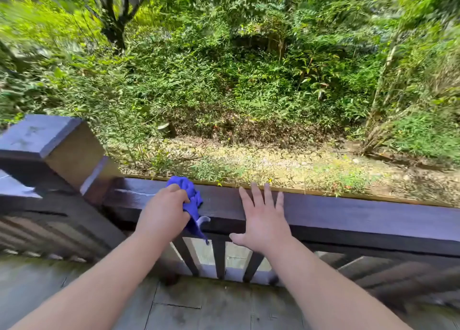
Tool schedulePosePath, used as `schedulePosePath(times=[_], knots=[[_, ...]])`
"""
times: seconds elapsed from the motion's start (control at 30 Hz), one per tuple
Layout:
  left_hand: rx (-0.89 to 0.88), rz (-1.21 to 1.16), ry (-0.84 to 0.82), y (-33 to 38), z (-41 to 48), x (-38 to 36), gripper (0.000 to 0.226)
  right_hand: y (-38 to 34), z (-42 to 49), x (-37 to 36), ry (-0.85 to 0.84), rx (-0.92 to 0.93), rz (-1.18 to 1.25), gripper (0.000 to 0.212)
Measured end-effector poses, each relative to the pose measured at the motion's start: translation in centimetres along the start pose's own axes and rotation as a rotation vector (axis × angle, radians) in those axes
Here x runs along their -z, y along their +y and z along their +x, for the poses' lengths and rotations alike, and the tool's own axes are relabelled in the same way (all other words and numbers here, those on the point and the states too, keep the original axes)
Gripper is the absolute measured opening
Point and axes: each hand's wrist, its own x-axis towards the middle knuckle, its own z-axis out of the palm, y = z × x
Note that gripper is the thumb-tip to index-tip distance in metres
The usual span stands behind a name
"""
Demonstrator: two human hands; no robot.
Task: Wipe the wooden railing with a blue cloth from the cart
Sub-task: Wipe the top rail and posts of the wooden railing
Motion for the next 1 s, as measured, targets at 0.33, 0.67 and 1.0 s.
schedulePosePath(times=[0.33, 0.67, 1.0], knots=[[0.017, -0.033, 0.029, 4.5, -0.3, -1.5, 0.017, -0.2, 0.3, -0.2, 0.031, -0.002, 0.009, 0.127], [-0.168, -0.059, -0.053, 10.7, 1.1, -3.3, 0.026, 0.1, 0.3, -0.1, 0.013, 0.007, 0.022, 0.127], [-0.279, -0.053, -0.122, 7.1, 0.9, -2.2, 0.025, -1.3, 1.1, 0.6, 0.006, 0.012, 0.041, 0.132]])
